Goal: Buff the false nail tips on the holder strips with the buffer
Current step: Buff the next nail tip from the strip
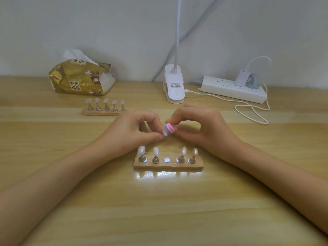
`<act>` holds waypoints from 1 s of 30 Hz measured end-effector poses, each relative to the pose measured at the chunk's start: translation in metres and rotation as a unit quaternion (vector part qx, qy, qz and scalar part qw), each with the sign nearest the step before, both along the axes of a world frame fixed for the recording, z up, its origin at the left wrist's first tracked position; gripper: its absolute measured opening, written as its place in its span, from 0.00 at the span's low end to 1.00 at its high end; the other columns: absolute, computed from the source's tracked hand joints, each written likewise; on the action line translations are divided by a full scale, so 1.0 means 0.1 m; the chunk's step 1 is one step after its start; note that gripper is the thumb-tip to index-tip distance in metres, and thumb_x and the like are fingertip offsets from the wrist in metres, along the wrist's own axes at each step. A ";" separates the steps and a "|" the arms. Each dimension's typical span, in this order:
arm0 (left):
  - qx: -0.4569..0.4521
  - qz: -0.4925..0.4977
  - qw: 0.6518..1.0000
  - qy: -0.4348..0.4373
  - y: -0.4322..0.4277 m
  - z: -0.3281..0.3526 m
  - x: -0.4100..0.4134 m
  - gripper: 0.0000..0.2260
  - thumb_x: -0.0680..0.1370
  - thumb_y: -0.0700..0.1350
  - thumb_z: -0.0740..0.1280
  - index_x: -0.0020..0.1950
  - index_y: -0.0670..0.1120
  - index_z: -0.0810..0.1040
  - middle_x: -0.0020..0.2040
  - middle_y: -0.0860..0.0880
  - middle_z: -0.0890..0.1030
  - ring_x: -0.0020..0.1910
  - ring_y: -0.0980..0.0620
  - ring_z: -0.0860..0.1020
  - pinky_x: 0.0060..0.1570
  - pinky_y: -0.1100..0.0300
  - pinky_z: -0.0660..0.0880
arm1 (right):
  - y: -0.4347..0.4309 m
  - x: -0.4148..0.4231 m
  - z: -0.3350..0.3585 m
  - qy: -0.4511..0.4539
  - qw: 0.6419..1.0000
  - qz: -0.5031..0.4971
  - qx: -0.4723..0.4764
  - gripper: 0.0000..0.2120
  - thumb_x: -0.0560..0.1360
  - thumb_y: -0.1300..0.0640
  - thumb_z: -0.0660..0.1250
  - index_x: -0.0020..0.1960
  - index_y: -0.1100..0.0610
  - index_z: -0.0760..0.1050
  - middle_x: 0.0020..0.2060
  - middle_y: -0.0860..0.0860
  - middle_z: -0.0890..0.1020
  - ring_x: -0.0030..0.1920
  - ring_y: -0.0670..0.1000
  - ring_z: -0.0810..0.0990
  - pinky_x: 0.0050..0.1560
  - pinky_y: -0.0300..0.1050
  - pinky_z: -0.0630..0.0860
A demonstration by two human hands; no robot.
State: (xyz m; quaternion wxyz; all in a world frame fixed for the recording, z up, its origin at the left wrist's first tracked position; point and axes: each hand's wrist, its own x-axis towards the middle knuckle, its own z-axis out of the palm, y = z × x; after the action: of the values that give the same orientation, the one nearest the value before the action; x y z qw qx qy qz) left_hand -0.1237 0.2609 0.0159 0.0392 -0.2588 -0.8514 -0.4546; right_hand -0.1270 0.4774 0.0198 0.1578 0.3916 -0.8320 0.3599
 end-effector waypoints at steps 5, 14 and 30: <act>0.003 -0.005 1.000 0.001 0.00 -0.01 0.00 0.08 0.71 0.39 0.77 0.36 0.48 0.81 0.29 0.61 0.78 0.27 0.62 0.74 0.29 0.74 0.65 | -0.03 0.00 0.01 0.013 1.000 0.005 -0.002 0.03 0.74 0.66 0.75 0.46 0.62 0.83 0.43 0.53 0.83 0.45 0.51 0.82 0.49 0.44 0.77; 0.001 -0.013 1.000 0.000 -0.01 -0.02 -0.01 0.09 0.70 0.39 0.77 0.35 0.51 0.81 0.34 0.60 0.81 0.29 0.61 0.77 0.32 0.72 0.68 | 0.07 -0.03 0.02 -0.013 0.999 -0.052 -0.005 0.05 0.73 0.67 0.75 0.47 0.60 0.83 0.44 0.53 0.84 0.45 0.47 0.81 0.50 0.38 0.75; -0.003 0.008 1.000 -0.002 0.00 0.00 0.00 0.08 0.70 0.41 0.78 0.35 0.50 0.81 0.31 0.61 0.80 0.28 0.61 0.75 0.31 0.73 0.67 | 0.04 0.01 0.02 0.011 1.000 -0.007 0.005 0.07 0.71 0.70 0.75 0.44 0.61 0.80 0.42 0.53 0.82 0.45 0.52 0.81 0.49 0.49 0.77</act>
State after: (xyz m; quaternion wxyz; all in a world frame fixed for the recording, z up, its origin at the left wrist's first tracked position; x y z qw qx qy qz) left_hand -0.1235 0.2606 0.0161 0.0404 -0.2513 -0.8550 -0.4518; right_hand -0.1259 0.4815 0.0219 0.1673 0.3902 -0.8347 0.3508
